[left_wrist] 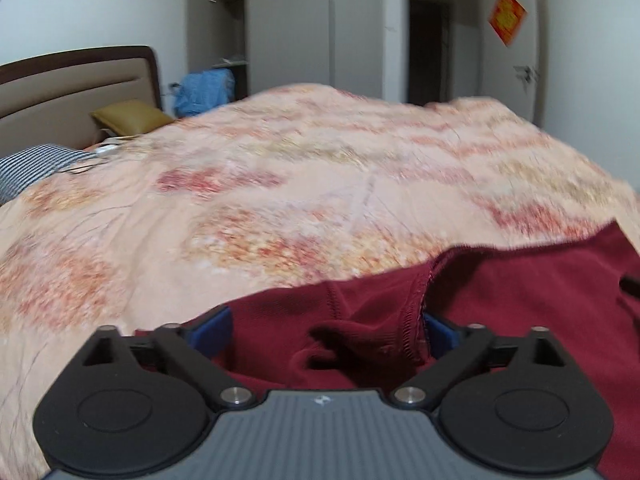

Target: Fold small clothes

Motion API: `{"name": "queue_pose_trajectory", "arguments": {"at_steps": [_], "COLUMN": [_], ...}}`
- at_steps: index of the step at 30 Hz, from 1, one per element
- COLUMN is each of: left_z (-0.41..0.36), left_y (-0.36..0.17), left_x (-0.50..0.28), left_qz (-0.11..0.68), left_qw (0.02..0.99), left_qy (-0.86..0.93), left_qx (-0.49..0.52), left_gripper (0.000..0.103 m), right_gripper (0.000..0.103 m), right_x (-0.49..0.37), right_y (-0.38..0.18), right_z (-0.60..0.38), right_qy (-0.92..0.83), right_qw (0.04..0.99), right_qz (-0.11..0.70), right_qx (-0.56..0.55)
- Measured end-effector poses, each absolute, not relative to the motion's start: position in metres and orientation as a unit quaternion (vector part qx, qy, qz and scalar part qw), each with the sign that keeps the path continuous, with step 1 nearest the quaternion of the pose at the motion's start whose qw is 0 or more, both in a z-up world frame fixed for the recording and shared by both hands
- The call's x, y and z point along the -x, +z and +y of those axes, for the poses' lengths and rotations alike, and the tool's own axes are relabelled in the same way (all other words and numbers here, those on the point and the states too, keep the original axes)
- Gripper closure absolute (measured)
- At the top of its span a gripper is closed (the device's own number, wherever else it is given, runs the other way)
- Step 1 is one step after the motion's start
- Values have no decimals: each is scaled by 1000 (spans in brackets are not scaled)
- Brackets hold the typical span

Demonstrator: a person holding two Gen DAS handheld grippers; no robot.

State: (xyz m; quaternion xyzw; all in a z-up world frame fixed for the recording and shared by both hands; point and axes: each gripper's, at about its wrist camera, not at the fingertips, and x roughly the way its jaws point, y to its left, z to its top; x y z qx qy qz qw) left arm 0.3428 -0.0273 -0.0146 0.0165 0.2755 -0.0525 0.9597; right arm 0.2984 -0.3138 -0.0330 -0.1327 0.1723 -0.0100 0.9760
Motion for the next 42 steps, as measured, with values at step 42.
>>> {"name": "queue_pose_trajectory", "arguments": {"at_steps": [42], "left_z": [-10], "left_y": [-65], "left_x": [-379], "left_qz": [268], "left_qw": [961], "left_qy": [19], "left_qx": [68], "left_gripper": [0], "right_gripper": [0], "right_x": [-324], "right_y": [-52], "right_z": [-377], "right_qy": [84], "right_qw": [963], "right_qz": [238], "right_qx": [-90]}}
